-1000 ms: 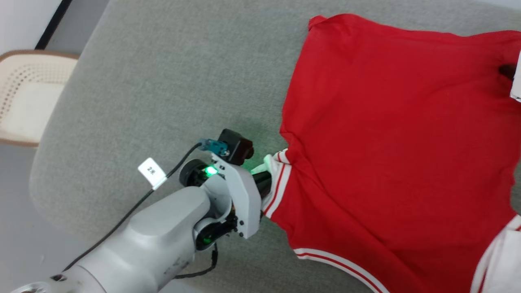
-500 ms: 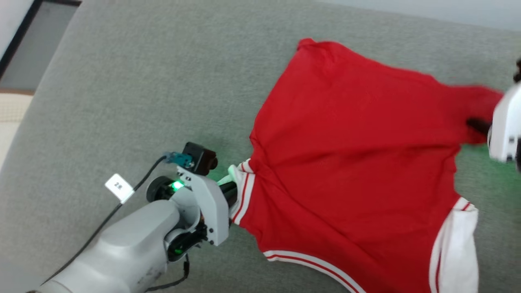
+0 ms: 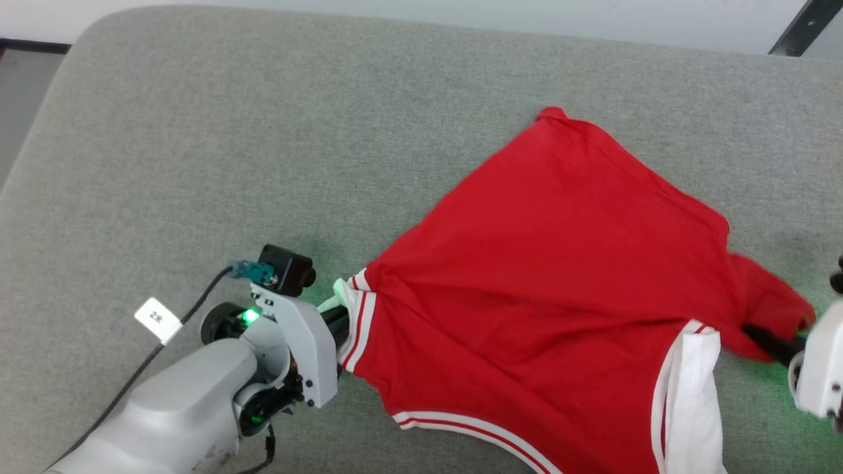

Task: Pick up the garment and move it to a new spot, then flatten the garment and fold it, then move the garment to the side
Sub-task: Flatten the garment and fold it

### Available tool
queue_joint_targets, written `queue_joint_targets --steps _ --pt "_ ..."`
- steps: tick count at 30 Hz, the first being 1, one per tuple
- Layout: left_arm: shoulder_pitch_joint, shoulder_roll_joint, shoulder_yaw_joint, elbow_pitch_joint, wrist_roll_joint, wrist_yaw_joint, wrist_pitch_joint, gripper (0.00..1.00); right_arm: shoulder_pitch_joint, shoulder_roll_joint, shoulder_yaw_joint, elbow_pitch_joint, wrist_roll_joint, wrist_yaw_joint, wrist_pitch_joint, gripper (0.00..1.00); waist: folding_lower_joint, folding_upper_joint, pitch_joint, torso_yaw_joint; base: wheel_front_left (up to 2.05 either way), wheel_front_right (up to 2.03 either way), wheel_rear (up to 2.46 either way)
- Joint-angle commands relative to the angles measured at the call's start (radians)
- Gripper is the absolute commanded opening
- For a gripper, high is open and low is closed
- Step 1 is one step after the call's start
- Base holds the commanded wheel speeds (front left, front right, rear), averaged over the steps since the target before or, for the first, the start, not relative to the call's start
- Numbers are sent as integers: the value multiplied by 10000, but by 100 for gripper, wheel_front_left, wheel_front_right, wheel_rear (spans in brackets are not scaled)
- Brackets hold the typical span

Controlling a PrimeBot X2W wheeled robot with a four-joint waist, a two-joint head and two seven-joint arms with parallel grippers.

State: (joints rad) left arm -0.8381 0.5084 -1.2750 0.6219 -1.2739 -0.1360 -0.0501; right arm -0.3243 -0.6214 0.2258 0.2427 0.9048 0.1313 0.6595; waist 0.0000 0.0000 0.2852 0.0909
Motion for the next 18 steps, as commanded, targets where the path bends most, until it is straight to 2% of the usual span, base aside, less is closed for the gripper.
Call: queue_joint_targets --steps 1,8,14,17,18 --pt "253 -79 -138 59 -19 99 118 0 684 173 -254 -159 -282 -12 221 0 0 0 32 -49 0 0 0" --pt "67 -89 -146 38 2 104 120 0 2616 1600 -1858 -1367 -1565 -13 1103 0 0 0 298 -83 0 0 0" --pt "14 -175 -143 69 2 113 172 0 2800 2724 -2050 -772 -2732 -15 1579 0 0 0 404 -82 0 0 0" --pt "45 -204 -145 72 18 112 217 0 2619 2819 -1911 -524 -3177 -16 1752 0 0 0 353 -82 0 0 0" --pt "69 -218 -145 72 25 110 223 0 2533 2830 -1950 -512 -3319 -16 1730 42 0 0 325 -81 0 0 0"
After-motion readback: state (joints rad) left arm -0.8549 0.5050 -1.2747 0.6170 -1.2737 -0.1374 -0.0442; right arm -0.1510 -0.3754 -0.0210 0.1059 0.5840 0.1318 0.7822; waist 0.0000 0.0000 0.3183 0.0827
